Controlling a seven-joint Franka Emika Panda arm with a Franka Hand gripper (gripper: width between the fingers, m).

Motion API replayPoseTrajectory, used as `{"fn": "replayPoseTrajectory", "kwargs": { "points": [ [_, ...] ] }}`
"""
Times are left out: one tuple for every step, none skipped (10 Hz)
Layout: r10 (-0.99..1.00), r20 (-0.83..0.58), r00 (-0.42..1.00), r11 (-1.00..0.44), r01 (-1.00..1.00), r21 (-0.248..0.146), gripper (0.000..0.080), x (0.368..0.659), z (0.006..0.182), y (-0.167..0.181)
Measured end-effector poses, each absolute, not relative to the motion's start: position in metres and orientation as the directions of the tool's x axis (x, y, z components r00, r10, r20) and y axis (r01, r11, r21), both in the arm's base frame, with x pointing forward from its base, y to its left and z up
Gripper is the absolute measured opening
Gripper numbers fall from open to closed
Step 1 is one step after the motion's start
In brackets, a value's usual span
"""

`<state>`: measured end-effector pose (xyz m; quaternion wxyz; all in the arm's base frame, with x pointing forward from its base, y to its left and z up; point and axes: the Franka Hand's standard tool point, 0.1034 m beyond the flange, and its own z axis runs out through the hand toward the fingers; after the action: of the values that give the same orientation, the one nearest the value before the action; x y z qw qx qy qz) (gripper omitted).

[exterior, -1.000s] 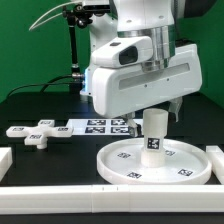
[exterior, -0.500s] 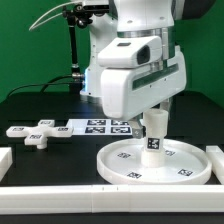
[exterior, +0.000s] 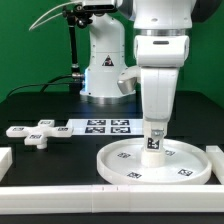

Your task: Assemble round table

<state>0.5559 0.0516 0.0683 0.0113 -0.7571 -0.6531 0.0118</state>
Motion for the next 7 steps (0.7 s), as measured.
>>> {"fn": "replayPoseTrajectory", "kwargs": {
  "points": [
    [0.994,-0.007,0.106,-0.106,0.994,-0.032,0.0649,0.5559,0.0682,0.05],
    [1.0,-0.016,0.016,-0.016,0.999,-0.031,0.0649,0.556,0.0682,0.048],
    [0.999,-0.026,-0.034,0.033,0.999,-0.029,0.0649,0.556,0.0687,0.0507],
    [0.991,-0.038,-0.127,0.126,0.992,-0.03,0.0649,0.556,0.0693,0.0533],
    [0.975,-0.046,-0.219,0.217,0.976,-0.033,0.0649,0.5564,0.0697,0.0527],
    [0.962,-0.055,-0.269,0.267,0.963,-0.034,0.0649,0.5573,0.0702,0.0518],
    [0.942,-0.063,-0.33,0.328,0.944,-0.038,0.0649,0.5575,0.0703,0.0508]
  ]
}}
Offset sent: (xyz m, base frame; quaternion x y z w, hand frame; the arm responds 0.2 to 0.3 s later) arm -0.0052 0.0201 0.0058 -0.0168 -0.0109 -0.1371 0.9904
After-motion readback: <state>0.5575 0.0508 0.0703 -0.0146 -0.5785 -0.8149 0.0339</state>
